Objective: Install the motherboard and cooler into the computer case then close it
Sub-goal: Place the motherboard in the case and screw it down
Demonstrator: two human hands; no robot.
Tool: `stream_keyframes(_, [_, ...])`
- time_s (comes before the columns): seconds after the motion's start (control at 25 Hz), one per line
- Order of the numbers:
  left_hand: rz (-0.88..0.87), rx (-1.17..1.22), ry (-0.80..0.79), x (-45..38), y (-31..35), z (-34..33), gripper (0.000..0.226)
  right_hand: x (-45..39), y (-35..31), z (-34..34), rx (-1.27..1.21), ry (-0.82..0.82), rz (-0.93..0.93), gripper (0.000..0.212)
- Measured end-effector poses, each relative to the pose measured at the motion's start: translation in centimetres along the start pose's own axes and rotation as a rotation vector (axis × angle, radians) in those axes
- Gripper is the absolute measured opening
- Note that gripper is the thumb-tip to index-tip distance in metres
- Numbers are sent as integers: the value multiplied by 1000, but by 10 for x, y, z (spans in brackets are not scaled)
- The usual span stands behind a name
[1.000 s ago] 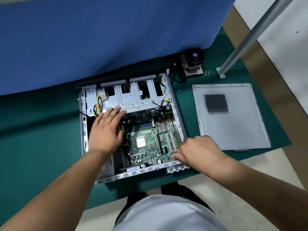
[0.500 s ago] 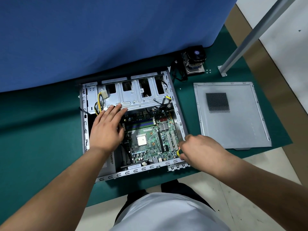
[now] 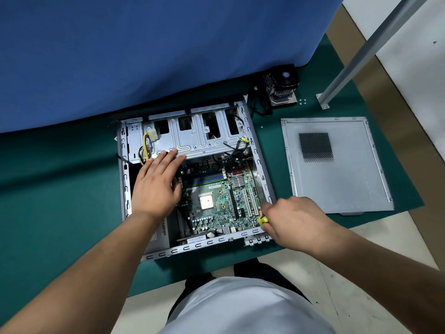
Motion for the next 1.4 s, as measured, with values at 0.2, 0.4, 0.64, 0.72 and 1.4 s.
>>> stream_keyframes(0.2, [3,8,-11,0,0,2,74,5,-2,-3,-11,10,35,29])
stream_keyframes(0.4, [-1,11,-23,1,0,1,74,1,-2,-4,-16,-23,20,24])
stream_keyframes(0.64, [-26,65,-5,4,1,5,68,0,-5,-10,-108,-1,-11,21])
stream_keyframes(0.72, [-74,64,28,8,1,7,61,0,-5,-10,-134,30,-9,21])
stream_keyframes(1.4, [-337,-694,-805,7,42,30,33,-2,37,11,-1066,450,-82,20])
Point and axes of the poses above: each hand's wrist, its own x-axis away from the middle knuckle, its own z-axis out of the back of the hand, y = z × x, the point moved 1 cm from there along -x, towards the middle knuckle, and after that the axes turned 14 degrees about -y, right-handed, at the moved point
